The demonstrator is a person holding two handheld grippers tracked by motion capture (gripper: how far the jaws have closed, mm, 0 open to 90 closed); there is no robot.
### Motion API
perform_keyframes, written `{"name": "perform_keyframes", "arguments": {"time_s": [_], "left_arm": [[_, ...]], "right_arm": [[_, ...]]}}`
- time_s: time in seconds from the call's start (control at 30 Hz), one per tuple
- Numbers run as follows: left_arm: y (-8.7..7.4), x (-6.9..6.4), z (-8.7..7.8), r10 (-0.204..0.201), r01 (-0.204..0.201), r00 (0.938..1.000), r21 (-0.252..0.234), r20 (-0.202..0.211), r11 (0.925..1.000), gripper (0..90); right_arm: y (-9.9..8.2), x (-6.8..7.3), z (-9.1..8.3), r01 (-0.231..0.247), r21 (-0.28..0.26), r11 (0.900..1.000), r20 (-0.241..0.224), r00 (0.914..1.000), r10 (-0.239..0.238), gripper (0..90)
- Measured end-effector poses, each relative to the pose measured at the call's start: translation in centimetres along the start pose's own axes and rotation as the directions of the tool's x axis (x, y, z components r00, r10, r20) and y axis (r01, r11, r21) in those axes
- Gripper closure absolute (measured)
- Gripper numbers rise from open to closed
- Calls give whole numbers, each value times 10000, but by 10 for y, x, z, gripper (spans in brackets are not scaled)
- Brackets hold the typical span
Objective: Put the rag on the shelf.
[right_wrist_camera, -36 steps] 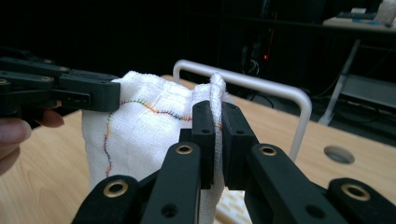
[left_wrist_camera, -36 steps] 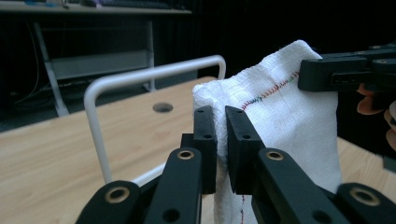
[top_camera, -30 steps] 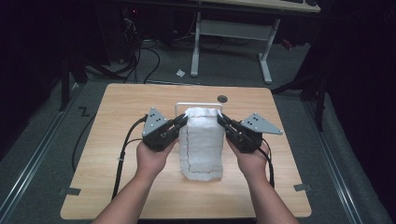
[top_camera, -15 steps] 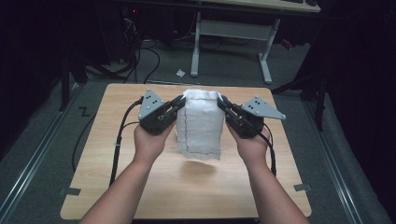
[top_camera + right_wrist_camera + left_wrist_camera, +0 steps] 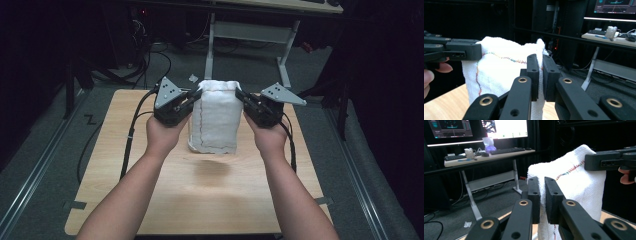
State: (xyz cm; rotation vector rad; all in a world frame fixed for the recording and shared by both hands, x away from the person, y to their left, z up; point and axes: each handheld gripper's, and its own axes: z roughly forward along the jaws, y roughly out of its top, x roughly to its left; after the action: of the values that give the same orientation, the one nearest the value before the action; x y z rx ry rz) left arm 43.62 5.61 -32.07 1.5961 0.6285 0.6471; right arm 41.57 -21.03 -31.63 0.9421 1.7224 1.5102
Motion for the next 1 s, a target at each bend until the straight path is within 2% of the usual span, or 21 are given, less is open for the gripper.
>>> {"name": "perform_keyframes", "arguments": {"time_s": [0.1, 0.2, 0.4, 0.6, 0.67, 0.77, 0.8, 0.87, 1.0], "left_arm": [[8, 6, 4, -322, 324, 9993, 134, -179, 9994, 839], [13, 12, 7, -263, 265, 9995, 121, -197, 9996, 839], [12, 24, 20, -612, 631, 9973, 478, -401, 9969, 839], [17, 33, 30, -642, 658, 9969, 363, -450, 9972, 839], [18, 37, 39, -760, 806, 9949, 716, -658, 9942, 837], [15, 42, 51, -853, 935, 9925, 939, -872, 9912, 837], [14, 45, 54, -952, 1042, 9915, 1025, -892, 9893, 837], [10, 49, 61, -870, 980, 9917, 1175, -948, 9882, 835], [-3, 56, 79, -980, 1195, 9883, 1932, -1173, 9739, 833]], "right_arm": [[5, -7, 6, -361, -127, 9993, -216, 9991, 359, 859], [9, -13, 13, -654, -244, 9976, -539, 9965, 640, 859], [10, -20, 32, -707, 119, 9974, -381, 9967, 711, 859], [16, -27, 44, -604, 276, 9978, -224, 9979, 610, 859], [18, -29, 49, -528, 306, 9981, -228, 9983, 535, 858], [17, -30, 59, 34, 603, 9982, 113, 9999, -40, 858], [16, -31, 63, -20, 682, 9977, 165, 9999, 9, 858], [13, -37, 69, -160, 784, 9968, 163, 9998, 148, 858], [2, -45, 86, -190, 1204, 9925, 278, 9995, 158, 855]]}}
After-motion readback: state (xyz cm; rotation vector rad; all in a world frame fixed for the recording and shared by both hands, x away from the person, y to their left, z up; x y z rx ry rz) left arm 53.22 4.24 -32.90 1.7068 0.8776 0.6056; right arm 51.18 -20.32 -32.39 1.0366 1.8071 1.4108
